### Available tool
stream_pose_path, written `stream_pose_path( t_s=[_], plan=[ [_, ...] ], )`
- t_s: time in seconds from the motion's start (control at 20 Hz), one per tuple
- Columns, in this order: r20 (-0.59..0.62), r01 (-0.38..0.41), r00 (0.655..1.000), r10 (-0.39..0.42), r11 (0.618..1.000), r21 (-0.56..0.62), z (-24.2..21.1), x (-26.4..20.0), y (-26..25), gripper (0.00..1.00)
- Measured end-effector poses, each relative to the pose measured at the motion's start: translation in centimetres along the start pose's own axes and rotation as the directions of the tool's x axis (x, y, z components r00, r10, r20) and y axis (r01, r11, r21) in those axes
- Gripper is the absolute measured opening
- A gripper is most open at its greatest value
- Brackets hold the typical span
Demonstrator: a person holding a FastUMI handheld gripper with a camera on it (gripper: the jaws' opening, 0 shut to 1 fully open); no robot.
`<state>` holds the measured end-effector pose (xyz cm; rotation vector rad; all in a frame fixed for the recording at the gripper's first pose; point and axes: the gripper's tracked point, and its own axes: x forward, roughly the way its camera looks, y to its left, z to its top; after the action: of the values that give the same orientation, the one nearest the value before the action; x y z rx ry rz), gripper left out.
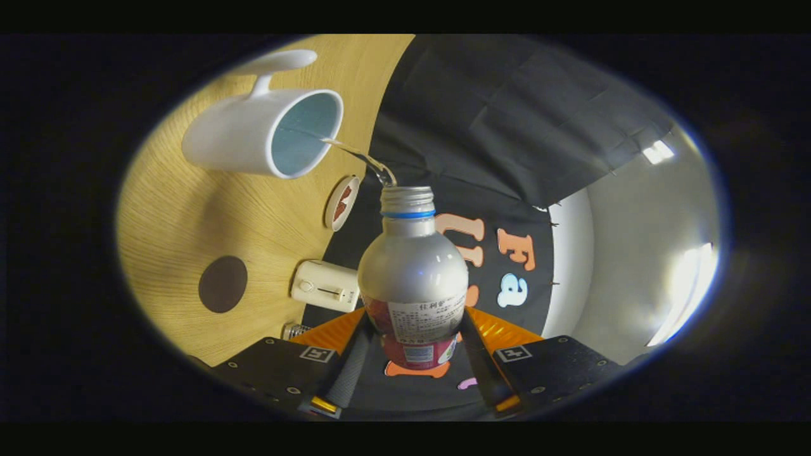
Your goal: Take the bottle from table, then pour the juice into the cup, finally place the bottle on the coaster
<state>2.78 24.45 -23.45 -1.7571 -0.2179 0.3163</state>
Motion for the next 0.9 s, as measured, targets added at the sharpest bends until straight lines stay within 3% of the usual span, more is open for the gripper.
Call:
stream_pose_path(
  t_s=[0.9],
  plan=[
    [0.018,-0.013,1.000,0.015,0.997,-0.073,-0.04,0.94,-0.48,0.77]
  ],
)
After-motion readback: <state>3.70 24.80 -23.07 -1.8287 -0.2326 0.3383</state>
